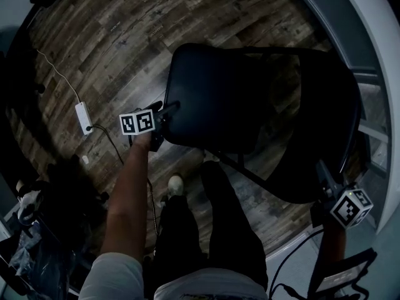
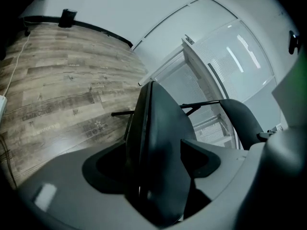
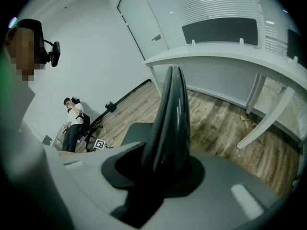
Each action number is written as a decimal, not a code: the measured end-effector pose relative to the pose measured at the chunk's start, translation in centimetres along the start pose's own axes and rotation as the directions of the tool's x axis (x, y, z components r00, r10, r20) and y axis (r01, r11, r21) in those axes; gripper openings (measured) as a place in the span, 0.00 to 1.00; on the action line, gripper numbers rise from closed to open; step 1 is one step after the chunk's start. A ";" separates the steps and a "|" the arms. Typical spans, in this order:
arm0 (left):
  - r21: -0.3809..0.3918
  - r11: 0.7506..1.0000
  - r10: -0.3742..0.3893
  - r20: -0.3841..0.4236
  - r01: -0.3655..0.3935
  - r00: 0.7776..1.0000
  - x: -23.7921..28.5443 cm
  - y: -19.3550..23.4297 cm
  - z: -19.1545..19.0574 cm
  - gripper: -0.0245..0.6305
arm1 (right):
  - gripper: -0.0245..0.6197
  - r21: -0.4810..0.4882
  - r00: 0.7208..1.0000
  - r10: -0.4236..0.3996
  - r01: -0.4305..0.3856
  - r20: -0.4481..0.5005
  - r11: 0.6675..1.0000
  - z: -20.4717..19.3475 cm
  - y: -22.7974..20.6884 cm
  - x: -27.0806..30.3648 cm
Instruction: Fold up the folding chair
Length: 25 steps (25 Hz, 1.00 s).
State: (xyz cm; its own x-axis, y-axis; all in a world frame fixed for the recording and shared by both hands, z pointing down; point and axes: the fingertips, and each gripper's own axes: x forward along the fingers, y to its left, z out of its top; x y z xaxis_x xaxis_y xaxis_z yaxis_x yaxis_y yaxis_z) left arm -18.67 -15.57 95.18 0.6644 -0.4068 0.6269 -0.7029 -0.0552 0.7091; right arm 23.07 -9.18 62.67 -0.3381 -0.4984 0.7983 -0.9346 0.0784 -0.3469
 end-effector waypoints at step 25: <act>-0.177 0.929 -0.349 -0.129 0.325 0.928 4.1 0.4 -2.1 0.61 | 0.21 -0.007 1.000 -0.003 0.003 -0.002 1.000 0.2 0.5 0.0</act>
State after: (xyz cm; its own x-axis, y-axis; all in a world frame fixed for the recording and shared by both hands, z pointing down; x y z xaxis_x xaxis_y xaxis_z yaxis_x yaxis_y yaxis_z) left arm -15.64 -15.40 98.70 0.8948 -0.2408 0.3759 -0.3922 -0.0219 0.9196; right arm 22.57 -9.35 62.40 -0.3359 -0.4973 0.7999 -0.9363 0.0835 -0.3412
